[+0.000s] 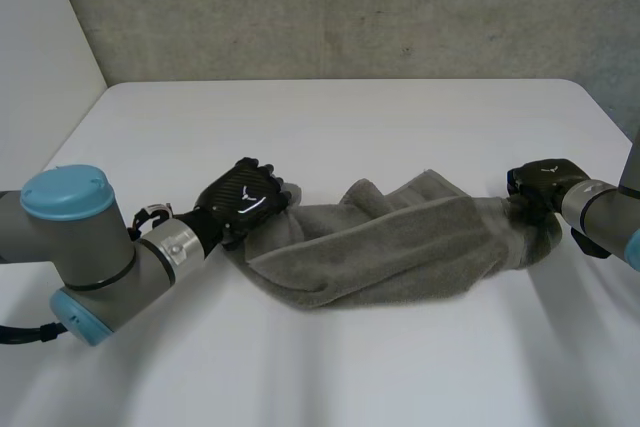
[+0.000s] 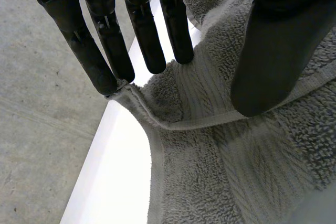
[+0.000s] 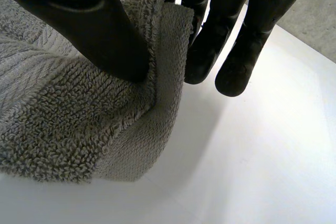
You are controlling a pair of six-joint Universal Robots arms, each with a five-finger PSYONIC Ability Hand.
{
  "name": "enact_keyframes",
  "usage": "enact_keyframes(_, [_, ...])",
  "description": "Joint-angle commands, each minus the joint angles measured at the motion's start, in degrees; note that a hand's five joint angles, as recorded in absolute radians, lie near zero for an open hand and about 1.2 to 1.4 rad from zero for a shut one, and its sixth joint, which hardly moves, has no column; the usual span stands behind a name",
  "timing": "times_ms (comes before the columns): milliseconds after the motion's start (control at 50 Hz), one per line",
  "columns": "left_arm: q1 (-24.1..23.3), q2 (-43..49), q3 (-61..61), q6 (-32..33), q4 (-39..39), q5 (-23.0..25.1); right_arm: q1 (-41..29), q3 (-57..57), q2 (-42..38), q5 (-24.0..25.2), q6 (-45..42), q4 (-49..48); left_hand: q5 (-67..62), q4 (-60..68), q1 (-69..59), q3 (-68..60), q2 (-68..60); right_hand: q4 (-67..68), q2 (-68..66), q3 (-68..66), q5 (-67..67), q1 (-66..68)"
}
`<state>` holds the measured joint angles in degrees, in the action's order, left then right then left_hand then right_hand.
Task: Fold the towel.
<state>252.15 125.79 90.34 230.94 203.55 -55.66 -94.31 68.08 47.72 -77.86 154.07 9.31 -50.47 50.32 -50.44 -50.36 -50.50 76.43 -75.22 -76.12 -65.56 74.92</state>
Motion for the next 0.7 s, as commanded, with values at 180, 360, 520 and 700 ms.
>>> enact_keyframes(180, [-0.2, -0.3, -0.1, 0.3, 0.0, 0.0, 2.5, -1.8, 0.1, -0.5, 0.2, -0.3, 35.0, -24.8, 24.9, 24.8, 25.0, 3.6, -4.8, -3.9, -4.4, 5.1])
enact_keyframes(360, [-0.8, 0.0, -0.8, 0.3, 0.0, -0.1, 3.3, -2.5, -0.4, -0.8, 1.0, -0.3, 33.9, -23.8, 23.9, 23.8, 24.0, 3.6, -4.8, -3.9, -4.4, 5.1])
enact_keyframes(520, [-2.4, 2.0, -2.2, -0.2, 0.4, -0.2, 3.4, -2.6, -0.5, -0.8, 1.0, -0.3, 30.6, -20.4, 20.6, 20.5, 20.6, 3.6, -4.8, -3.9, -4.4, 5.1])
enact_keyframes(700, [-3.3, 3.8, -4.2, -0.6, 2.4, -0.4, 3.2, -2.6, -1.0, -1.0, 1.0, -0.2, 15.8, -5.7, 5.8, 5.7, 5.9, 3.6, -4.8, -3.9, -4.4, 5.1])
